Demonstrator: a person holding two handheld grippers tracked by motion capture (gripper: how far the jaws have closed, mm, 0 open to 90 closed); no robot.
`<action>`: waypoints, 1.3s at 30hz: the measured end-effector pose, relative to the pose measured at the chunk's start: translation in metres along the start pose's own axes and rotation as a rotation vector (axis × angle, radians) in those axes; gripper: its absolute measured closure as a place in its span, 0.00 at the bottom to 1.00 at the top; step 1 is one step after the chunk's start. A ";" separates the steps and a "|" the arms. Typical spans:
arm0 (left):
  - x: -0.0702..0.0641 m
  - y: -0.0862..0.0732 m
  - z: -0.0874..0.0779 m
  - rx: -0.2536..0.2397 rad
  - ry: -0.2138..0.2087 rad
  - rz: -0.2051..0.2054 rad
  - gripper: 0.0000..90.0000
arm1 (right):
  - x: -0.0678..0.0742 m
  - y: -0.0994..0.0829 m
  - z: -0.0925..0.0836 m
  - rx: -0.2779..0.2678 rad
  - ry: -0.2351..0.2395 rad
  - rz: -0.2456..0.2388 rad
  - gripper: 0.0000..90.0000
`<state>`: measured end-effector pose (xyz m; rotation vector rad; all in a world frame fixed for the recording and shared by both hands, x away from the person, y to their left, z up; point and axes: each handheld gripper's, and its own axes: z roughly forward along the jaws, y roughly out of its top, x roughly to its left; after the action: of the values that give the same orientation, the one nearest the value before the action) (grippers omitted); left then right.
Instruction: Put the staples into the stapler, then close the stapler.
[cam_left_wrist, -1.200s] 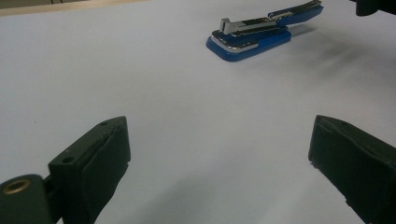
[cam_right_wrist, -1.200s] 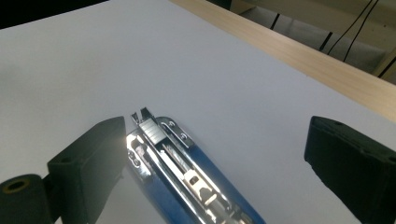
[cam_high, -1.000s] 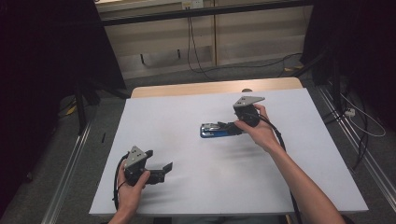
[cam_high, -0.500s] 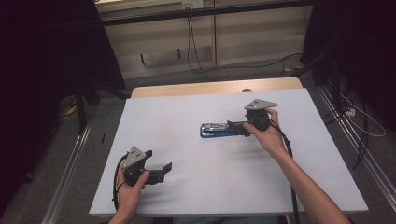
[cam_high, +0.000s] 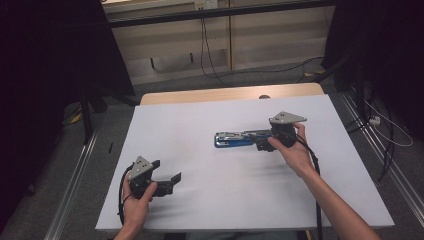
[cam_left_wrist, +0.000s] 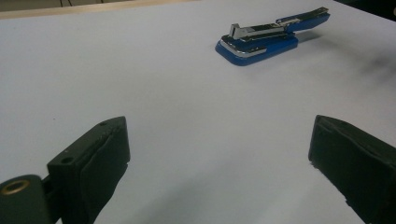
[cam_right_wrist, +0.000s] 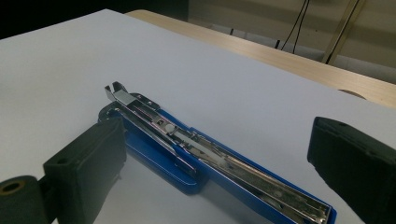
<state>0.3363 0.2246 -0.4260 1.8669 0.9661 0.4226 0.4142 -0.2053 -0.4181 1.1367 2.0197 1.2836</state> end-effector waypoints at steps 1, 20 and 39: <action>0.000 0.000 0.000 -0.002 -0.001 -0.002 0.06 | 0.000 -0.001 -0.001 -0.002 0.000 0.000 0.05; -0.003 0.000 0.007 0.018 -0.015 0.029 0.06 | -0.009 -0.012 -0.029 -0.039 -0.048 -0.002 0.03; -0.006 0.002 0.010 0.025 -0.029 0.065 0.05 | -0.017 -0.036 -0.042 0.007 -0.087 0.002 0.05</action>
<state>0.3396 0.2141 -0.4284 1.9263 0.8969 0.4233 0.3781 -0.2481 -0.4329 1.1779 1.9615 1.2080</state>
